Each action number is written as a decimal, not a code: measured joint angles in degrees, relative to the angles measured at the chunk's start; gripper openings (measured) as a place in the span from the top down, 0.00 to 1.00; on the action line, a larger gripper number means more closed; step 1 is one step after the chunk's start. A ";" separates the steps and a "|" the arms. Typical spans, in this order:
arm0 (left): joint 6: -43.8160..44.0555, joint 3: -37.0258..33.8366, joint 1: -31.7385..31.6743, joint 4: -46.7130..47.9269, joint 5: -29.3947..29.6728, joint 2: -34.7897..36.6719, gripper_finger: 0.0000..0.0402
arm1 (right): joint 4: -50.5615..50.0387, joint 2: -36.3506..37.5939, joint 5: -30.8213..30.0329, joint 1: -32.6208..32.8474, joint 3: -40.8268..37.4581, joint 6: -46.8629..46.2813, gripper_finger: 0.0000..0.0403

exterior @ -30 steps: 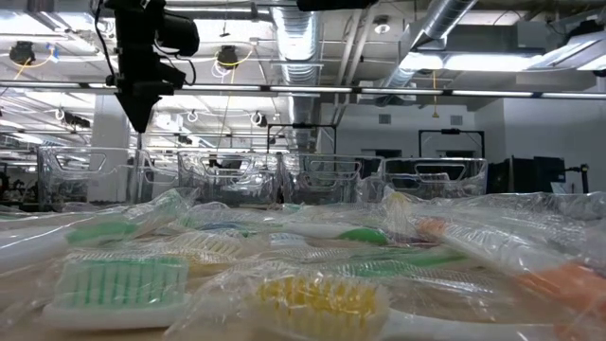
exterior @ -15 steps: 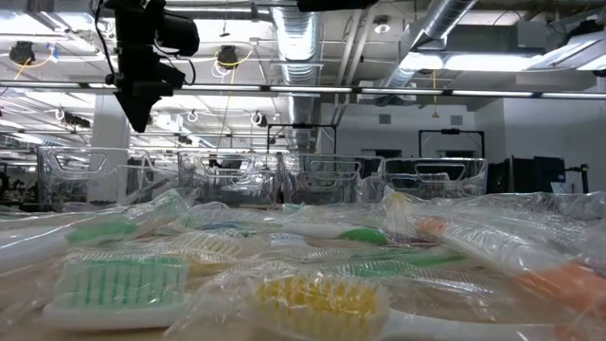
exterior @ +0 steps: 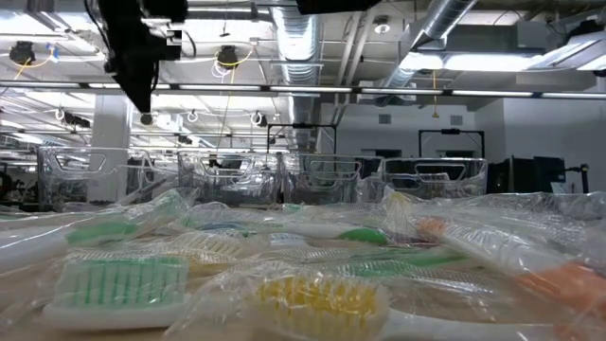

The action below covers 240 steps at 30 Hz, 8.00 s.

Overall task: Pick & Place Toothbrushes
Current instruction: Put the green toothbrush into the middle left transparent bin

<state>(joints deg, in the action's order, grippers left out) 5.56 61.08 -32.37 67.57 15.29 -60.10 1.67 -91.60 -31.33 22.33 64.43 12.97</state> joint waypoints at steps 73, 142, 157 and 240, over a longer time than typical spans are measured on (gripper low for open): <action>16.26 -35.74 56.51 -63.07 -11.78 8.59 0.39 | 0.03 -0.01 0.02 -0.40 0.01 -1.02 0.33; 29.30 -19.70 60.57 -43.29 -23.29 -25.70 0.94 | -2.54 -0.01 3.50 -1.84 0.00 -4.04 0.33; 30.47 -20.80 60.57 -44.42 -23.28 -25.66 1.00 | -2.56 -0.01 3.48 -1.84 0.01 -4.03 0.33; 33.71 -21.70 57.16 -43.19 -17.76 -17.85 0.98 | -2.58 -0.60 3.49 -2.25 -0.01 -4.01 0.33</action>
<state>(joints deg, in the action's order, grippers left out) 39.27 39.38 24.79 24.38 -2.47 -77.95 -0.91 -92.20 -27.84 20.08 64.42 8.96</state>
